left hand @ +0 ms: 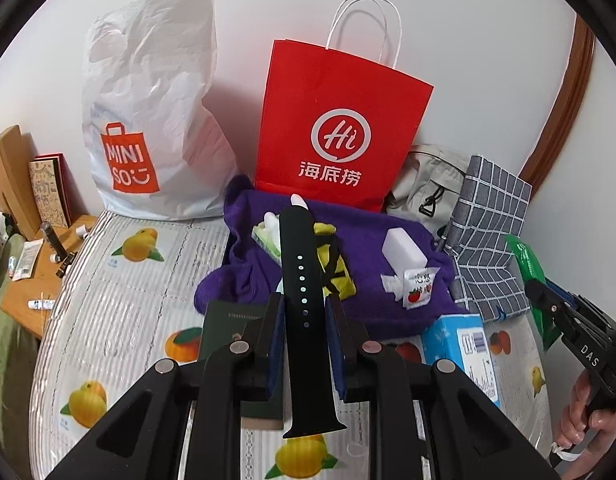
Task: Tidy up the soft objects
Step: 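Carry the black strap with the left tool while the right carries the green packet to the towel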
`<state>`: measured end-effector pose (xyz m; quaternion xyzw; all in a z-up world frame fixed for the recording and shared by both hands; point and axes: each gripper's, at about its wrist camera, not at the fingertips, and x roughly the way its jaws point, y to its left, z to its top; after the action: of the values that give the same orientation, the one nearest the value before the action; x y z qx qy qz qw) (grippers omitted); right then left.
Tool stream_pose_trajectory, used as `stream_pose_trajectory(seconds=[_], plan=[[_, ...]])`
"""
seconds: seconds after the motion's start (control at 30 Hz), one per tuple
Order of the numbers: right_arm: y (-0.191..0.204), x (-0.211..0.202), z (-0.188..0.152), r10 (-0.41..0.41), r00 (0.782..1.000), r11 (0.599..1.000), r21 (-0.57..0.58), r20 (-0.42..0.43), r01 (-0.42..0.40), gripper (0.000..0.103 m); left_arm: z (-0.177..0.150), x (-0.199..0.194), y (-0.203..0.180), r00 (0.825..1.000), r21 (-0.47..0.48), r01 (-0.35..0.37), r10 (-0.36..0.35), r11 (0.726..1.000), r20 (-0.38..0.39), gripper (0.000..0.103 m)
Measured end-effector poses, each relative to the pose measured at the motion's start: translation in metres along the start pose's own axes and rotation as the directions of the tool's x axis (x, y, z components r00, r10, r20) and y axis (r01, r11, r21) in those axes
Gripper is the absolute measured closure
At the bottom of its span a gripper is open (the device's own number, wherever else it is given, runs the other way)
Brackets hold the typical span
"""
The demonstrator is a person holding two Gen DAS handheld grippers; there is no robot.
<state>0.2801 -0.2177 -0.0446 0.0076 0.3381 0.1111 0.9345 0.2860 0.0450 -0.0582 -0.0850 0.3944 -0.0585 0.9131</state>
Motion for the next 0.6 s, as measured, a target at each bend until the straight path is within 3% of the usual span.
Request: stream_pose_trajectory(seconds=[0.6], plan=[[0.000,0.056,0.051,0.045,0.999,0.999,0.004,0.022,-0.045,0.081,0.034,0.039,0.002,1.000,0.009,-0.023,0.023,1.000,-0.016,0.083]])
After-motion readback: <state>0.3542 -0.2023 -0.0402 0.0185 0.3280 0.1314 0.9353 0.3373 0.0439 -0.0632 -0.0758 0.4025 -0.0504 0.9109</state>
